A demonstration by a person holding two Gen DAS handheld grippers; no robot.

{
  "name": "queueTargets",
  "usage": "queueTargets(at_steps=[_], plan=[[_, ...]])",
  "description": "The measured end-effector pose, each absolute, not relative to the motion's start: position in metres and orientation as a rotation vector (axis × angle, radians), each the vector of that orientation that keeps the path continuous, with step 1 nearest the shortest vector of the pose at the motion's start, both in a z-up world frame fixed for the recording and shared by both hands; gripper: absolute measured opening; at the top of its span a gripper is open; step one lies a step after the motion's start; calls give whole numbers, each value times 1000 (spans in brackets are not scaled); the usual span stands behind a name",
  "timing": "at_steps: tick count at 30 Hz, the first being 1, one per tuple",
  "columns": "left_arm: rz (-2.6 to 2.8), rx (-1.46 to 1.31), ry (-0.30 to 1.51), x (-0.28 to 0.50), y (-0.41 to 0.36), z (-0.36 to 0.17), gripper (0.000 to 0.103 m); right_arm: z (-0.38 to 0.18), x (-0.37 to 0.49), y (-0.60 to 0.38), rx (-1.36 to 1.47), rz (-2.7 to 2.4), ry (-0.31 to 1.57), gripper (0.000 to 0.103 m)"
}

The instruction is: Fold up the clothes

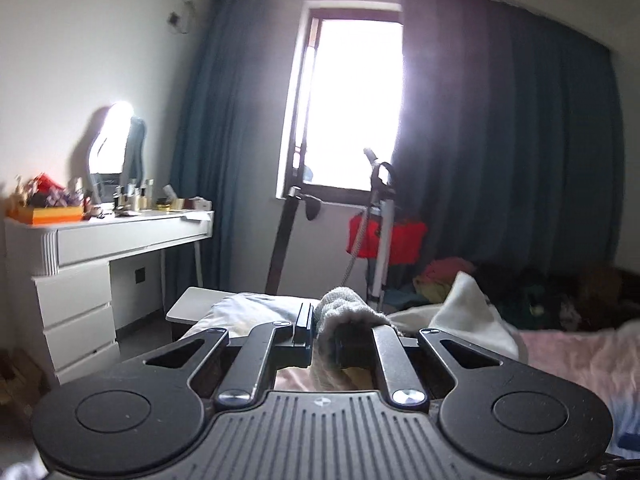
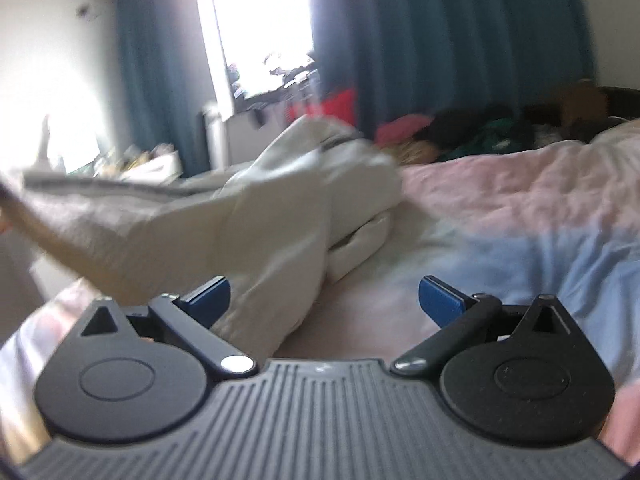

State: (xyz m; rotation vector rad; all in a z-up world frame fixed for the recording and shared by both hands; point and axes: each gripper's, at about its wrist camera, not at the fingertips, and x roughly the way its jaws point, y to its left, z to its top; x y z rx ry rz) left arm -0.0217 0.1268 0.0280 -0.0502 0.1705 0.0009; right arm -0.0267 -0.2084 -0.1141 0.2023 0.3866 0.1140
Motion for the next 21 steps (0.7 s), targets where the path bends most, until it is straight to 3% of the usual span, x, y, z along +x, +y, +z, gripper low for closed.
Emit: queueTargets(at_steps=[2, 6, 12, 19, 21], plan=[[-5, -18, 177, -25, 134, 27, 10, -118, -29, -196, 171, 175, 430, 98], [7, -65, 185, -26, 148, 14, 10, -139, -21, -176, 161, 227, 535, 71], [20, -127, 179, -12, 157, -8, 10, -157, 1, -185, 380, 227, 553, 57], [39, -252, 229, 7, 163, -27, 11, -172, 25, -175, 436, 238, 552, 55], [35, -240, 231, 9, 160, -29, 11, -171, 27, -171, 420, 264, 555, 39]])
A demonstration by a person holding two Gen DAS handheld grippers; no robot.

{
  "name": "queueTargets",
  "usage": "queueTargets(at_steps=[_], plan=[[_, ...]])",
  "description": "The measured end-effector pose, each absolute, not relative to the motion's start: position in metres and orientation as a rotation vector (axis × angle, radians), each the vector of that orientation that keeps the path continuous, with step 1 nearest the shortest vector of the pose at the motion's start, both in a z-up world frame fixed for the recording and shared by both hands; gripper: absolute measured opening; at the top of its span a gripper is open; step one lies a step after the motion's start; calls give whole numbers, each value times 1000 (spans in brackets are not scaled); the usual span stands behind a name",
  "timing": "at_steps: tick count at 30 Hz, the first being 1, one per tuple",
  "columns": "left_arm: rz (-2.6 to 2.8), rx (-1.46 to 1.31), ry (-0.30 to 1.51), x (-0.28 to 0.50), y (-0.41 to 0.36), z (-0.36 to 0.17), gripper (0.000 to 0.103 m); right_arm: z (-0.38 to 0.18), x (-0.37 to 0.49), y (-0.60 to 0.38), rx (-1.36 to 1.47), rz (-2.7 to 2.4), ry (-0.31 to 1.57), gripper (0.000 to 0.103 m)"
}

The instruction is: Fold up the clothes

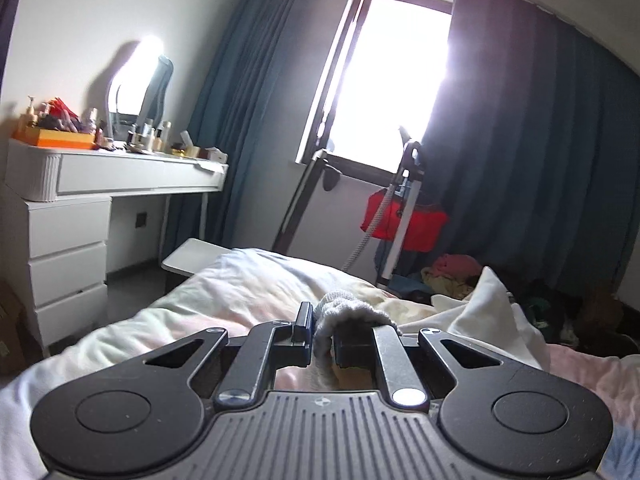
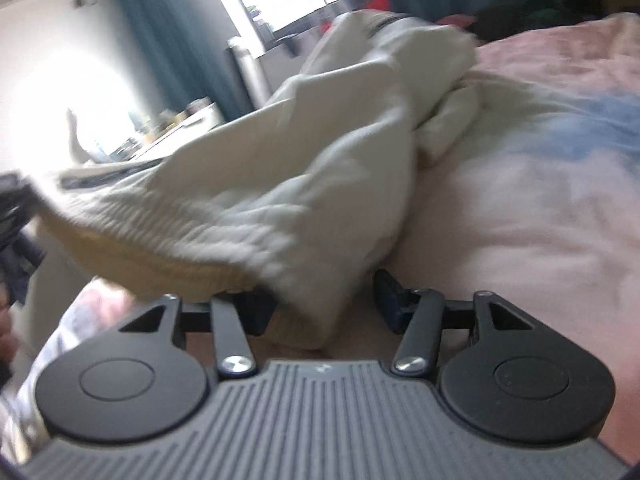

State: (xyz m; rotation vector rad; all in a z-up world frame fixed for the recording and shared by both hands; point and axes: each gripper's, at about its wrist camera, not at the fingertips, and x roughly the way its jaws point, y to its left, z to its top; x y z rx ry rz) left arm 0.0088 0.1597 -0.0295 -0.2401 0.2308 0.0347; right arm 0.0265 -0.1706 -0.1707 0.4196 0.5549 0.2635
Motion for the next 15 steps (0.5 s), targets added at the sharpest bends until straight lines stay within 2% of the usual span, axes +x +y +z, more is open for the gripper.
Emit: queueTargets(at_steps=[1, 2, 9, 13, 15], plan=[[34, -232, 233, 10, 158, -30, 11, -167, 25, -170, 412, 247, 553, 31], [33, -226, 237, 11, 156, -31, 11, -162, 23, -171, 399, 227, 549, 19], [-90, -296, 330, 8, 156, -32, 12, -86, -22, -181, 231, 147, 356, 14], [-122, -348, 456, 7, 152, -41, 12, -39, -65, -168, -85, 87, 205, 14], [-102, -336, 563, 7, 150, -51, 12, -35, -79, -158, -245, 69, 204, 14]])
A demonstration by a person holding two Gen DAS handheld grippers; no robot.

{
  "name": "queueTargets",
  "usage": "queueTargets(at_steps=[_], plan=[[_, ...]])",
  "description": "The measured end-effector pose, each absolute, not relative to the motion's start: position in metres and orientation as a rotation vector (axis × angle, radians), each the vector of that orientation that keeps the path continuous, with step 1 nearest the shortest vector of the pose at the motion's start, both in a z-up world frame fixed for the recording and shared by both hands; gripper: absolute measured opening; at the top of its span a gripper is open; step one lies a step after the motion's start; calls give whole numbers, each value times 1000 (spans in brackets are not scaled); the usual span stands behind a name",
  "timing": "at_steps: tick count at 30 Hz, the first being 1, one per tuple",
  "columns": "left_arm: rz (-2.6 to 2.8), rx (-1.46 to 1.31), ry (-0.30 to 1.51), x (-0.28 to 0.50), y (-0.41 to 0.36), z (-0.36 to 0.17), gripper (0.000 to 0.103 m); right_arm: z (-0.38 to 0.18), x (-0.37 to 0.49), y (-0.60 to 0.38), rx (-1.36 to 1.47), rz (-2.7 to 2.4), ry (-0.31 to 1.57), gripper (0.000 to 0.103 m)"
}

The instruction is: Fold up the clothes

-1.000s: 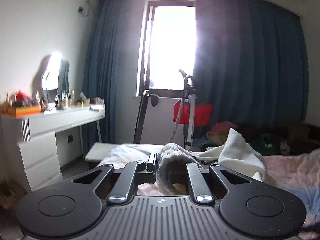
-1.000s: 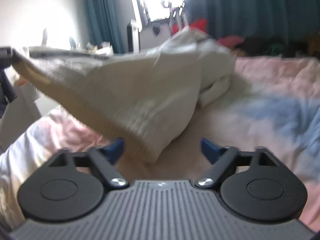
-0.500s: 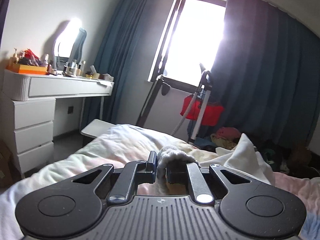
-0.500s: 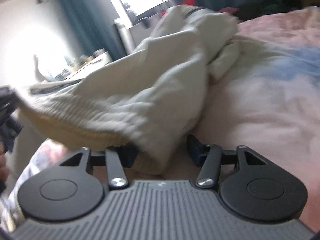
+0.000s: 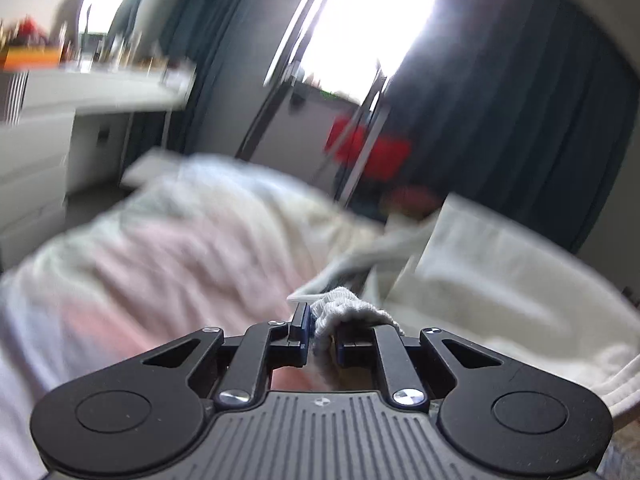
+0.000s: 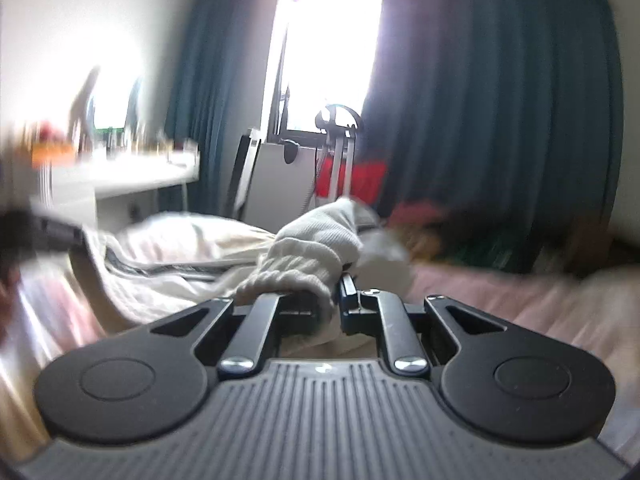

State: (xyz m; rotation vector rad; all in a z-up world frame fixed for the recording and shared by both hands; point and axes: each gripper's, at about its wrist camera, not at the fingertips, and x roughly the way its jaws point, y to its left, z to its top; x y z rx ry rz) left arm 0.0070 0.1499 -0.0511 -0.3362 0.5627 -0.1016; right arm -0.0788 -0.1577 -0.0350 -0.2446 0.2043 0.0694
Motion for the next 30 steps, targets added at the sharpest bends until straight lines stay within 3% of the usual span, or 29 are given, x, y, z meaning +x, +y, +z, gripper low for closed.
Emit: queueTargets(at_steps=[8, 14, 16, 20, 26, 30], plan=[[-70, -348, 830, -9, 155, -76, 15, -93, -67, -150, -251, 99, 604, 18], [-179, -528, 748, -56, 174, -60, 40, -69, -80, -206, 310, 184, 640, 26], [-232, -570, 742, -61, 173, -59, 45, -72, -87, -215, 408, 203, 654, 33], [-246, -566, 786, -49, 159, -66, 64, -78, -94, -227, 521, 187, 674, 70], [-181, -573, 885, -31, 154, -92, 64, -96, -90, -252, 662, 99, 684, 73], [-136, -592, 856, -18, 153, -99, 61, -111, -85, -266, 771, 53, 693, 73]])
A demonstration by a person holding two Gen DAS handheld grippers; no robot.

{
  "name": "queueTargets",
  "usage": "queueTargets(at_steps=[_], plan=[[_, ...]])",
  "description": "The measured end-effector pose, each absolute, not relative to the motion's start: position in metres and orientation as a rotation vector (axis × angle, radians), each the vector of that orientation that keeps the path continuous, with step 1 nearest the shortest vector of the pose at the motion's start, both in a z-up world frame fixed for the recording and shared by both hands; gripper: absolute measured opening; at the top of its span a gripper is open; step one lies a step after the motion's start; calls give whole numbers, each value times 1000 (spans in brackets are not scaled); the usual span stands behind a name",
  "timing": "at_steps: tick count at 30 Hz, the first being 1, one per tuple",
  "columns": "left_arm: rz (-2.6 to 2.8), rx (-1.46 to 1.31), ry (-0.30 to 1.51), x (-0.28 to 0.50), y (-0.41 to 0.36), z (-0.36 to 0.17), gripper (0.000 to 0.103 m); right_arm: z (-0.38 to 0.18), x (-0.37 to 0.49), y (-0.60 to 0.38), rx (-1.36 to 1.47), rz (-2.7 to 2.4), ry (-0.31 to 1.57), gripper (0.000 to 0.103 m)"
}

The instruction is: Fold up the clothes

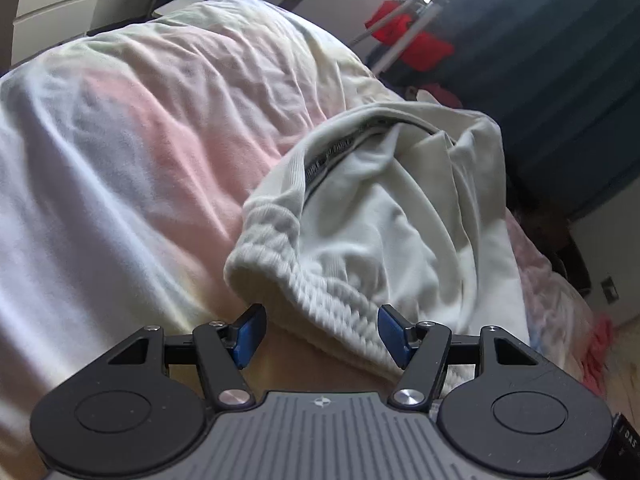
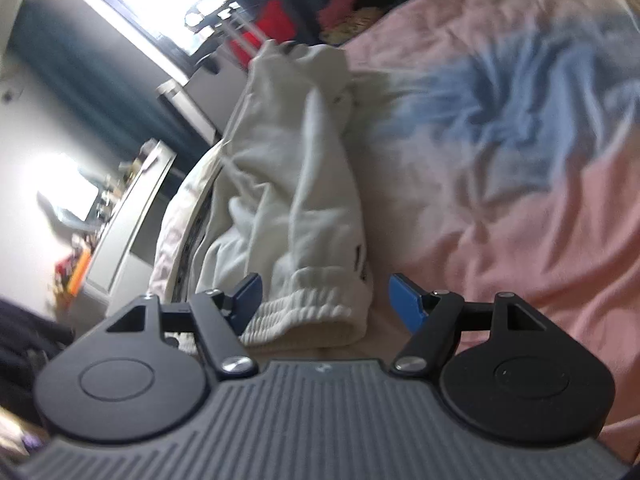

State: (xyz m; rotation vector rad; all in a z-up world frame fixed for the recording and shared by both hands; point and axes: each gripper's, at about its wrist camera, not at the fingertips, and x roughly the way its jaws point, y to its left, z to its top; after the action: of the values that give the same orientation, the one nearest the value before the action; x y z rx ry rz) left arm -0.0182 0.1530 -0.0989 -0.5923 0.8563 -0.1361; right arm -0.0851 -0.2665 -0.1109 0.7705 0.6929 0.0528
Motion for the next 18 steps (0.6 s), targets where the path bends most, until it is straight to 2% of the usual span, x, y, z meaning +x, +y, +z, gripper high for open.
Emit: queueTargets(at_steps=[2, 4, 5, 6, 12, 18], plan=[[-119, -611, 826, -16, 155, -101, 55, -118, -84, -271, 812, 31, 706, 73], [-110, -633, 793, -16, 161, -100, 31, -123, -84, -272, 843, 19, 720, 73], [-107, -644, 777, -18, 164, -99, 26, -125, -83, -273, 852, 16, 727, 73], [-102, -658, 759, -20, 167, -97, 12, -127, -83, -273, 862, 12, 735, 73], [-4, -780, 562, -35, 194, -82, 7, -131, -81, -266, 843, 8, 753, 73], [124, -689, 703, -13, 195, -93, 9, -135, -78, -253, 800, 40, 778, 73]])
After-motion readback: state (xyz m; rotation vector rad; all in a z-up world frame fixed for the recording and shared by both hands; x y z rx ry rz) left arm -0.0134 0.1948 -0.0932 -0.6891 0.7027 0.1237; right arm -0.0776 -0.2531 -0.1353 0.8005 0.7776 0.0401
